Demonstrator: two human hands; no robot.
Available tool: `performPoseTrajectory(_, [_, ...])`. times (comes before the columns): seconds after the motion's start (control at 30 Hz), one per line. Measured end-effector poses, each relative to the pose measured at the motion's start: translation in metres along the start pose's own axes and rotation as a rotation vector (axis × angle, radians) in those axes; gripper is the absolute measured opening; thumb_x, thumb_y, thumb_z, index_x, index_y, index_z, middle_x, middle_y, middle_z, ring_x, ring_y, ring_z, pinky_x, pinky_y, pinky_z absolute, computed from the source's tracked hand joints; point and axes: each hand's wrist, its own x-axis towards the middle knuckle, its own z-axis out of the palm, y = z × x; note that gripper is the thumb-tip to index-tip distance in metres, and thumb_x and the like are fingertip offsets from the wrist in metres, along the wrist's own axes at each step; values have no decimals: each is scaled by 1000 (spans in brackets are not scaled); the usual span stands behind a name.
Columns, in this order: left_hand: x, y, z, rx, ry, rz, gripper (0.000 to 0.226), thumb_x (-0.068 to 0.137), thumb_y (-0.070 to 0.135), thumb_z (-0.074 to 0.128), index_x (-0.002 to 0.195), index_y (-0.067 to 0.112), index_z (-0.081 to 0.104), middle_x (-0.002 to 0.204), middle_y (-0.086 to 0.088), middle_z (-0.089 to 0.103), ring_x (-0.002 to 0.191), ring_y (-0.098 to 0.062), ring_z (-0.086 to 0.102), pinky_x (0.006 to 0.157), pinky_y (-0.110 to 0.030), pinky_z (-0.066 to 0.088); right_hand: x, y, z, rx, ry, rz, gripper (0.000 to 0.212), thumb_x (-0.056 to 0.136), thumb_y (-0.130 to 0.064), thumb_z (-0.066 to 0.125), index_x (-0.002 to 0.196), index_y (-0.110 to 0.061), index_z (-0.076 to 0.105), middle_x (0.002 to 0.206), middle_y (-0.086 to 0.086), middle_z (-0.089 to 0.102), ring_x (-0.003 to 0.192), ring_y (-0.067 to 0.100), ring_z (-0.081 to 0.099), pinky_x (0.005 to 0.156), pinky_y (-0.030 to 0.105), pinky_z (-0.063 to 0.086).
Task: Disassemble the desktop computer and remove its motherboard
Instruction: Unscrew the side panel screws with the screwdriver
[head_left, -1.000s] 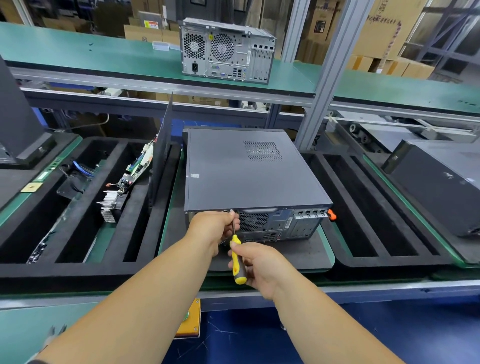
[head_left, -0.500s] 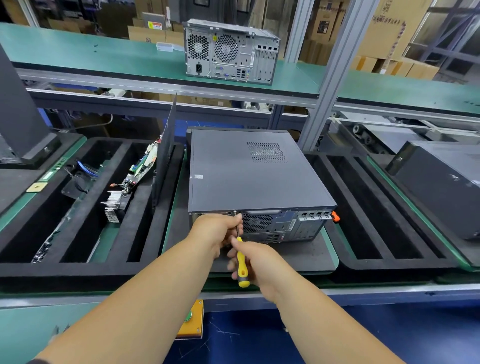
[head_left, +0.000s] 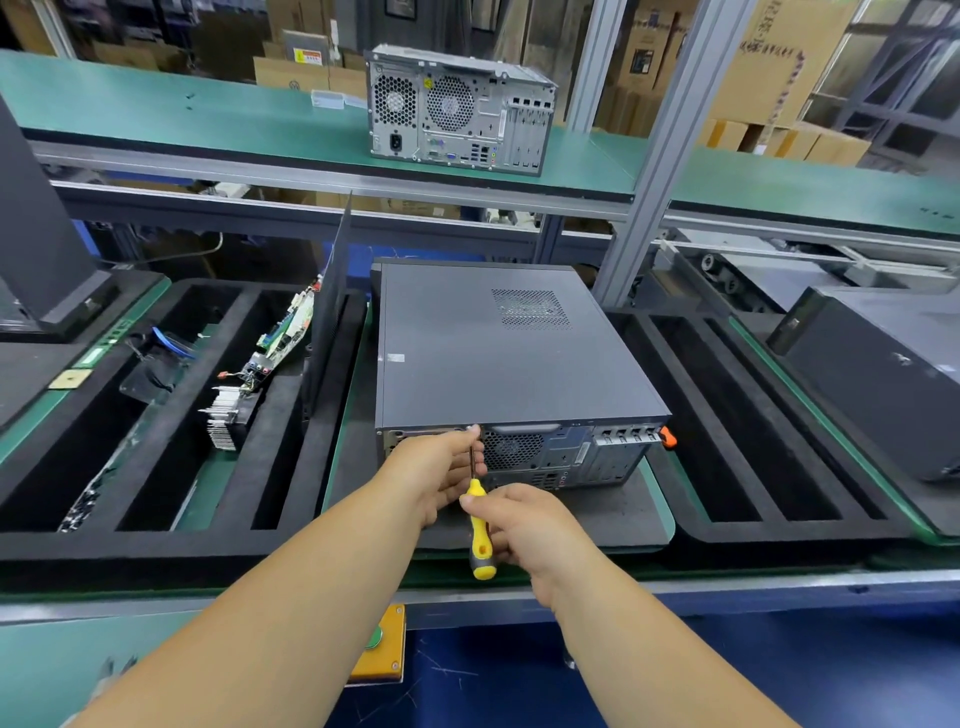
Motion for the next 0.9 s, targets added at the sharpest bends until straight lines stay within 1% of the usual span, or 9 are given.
performPoseTrajectory(0.13, [4,-3,1,-47,10,-17,21,84,26,73,93,7,70,65,0,69,64,-12,63,59,-22,52,0,3,0,-87,58,-41,29,77,-40,77,89,-17,61,76,3,64,67,17,60,59,28,49])
performPoseTrajectory(0.23, [5,-5,3,-103,7,5,14,87,19,70,91,5,69,61,0,68,60,-11,60,52,-20,50,0,2,1,76,-39,27,32,82,-36,75,99,-13,61,80,5,62,63,16,59,62,30,53])
performPoseTrajectory(0.33, [3,-5,5,-149,7,4,11,89,15,67,90,4,69,63,-2,69,53,-8,64,44,-19,49,-2,-1,0,348,-185,147,34,94,-39,59,104,-7,66,77,7,62,55,13,55,53,25,48])
performPoseTrajectory(0.43, [1,-4,5,-164,13,-9,12,90,15,65,92,4,71,70,-5,72,54,-8,67,44,-20,50,-5,-2,-4,425,-262,173,45,102,-34,38,115,0,64,79,11,63,55,14,55,54,25,44])
performPoseTrajectory(0.5, [1,-4,5,-145,1,-9,13,92,16,63,91,6,71,67,-2,72,49,-5,65,41,-20,47,-6,-2,-4,488,-258,154,43,103,-26,35,124,3,58,82,12,63,56,15,58,53,26,47])
performPoseTrajectory(0.57, [1,-4,5,-133,-14,4,15,95,16,59,90,8,70,66,1,71,52,-3,65,44,-21,47,-7,-2,-3,520,-248,125,38,103,-22,39,125,4,56,84,13,61,58,15,60,54,27,48])
performPoseTrajectory(0.73, [0,-3,7,-155,-38,20,23,100,13,49,90,7,69,77,-1,69,65,-5,67,44,-17,47,-6,0,1,428,-169,79,29,98,-25,55,114,-3,62,85,10,63,65,15,62,56,25,49])
performPoseTrajectory(0.83, [1,-4,5,-133,-35,6,25,100,18,49,91,8,70,78,-2,69,71,-10,66,57,-20,52,-4,1,3,384,-98,82,32,94,-28,62,116,-5,62,91,11,64,73,17,63,57,26,51])
performPoseTrajectory(0.9, [2,-6,2,-111,-10,-4,21,94,26,60,88,9,70,74,-2,69,71,-13,66,65,-23,52,-3,1,3,375,-87,78,32,93,-29,64,115,-6,63,92,10,64,76,18,64,59,27,52])
